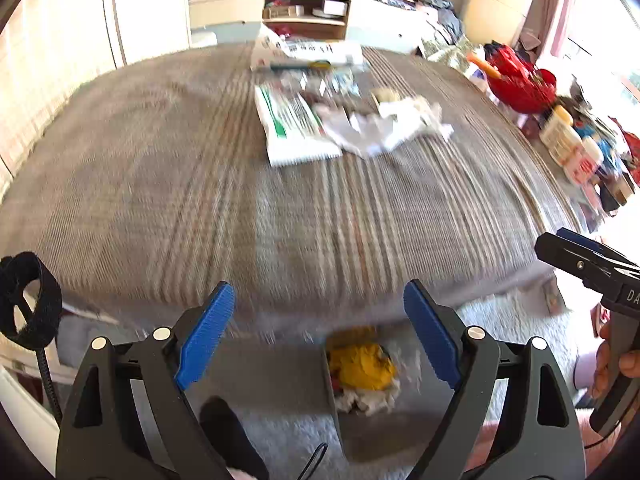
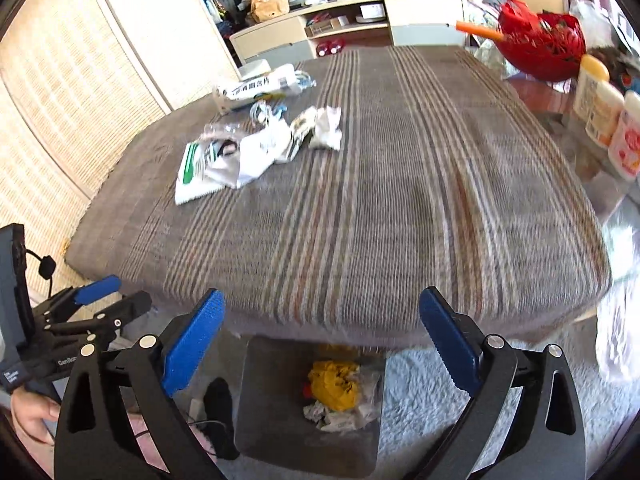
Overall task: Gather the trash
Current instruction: 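Move both open grippers back over the table toward the remaining trash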
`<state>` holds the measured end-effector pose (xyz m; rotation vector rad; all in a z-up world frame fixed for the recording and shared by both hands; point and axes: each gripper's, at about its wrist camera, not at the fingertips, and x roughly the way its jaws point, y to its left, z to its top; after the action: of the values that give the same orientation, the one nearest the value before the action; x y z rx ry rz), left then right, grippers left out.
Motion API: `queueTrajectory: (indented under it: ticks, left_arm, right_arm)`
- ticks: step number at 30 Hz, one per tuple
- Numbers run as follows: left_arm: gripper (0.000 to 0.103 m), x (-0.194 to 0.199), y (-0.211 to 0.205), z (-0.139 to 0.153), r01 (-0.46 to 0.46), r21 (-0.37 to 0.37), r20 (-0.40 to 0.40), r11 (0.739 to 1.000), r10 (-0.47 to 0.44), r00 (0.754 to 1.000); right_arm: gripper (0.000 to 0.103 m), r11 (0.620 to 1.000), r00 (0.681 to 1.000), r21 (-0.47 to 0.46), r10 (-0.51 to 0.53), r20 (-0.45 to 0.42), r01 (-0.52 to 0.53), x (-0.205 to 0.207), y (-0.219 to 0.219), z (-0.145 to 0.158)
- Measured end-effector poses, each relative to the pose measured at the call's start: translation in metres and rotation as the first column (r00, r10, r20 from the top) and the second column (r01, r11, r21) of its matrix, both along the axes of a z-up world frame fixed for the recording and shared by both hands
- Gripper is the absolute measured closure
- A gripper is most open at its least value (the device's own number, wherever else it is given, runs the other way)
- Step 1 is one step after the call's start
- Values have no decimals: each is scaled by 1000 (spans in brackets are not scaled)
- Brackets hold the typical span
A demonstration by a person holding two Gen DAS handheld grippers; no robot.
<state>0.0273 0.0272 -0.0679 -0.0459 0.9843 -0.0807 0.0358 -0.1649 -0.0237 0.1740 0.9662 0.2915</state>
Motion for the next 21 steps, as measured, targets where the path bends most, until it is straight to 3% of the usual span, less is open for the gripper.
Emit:
queueTrajectory:
  ticks: [14,17,21]
  left_arm:
    - [21,103,20,18,-60,33,64,998,58,996]
    - [21,121,32,18,-99,21,75,995,97,992]
    - [26,138,37,14,-111,13,76,994,110,991]
  right_arm:
    - [7,999,999,10,-31,32,31,102,4,8]
    - [17,999,999,22,-33,23,32,117,5,0]
    - [46,998,1000,65,-22,6,22,134,6,-11]
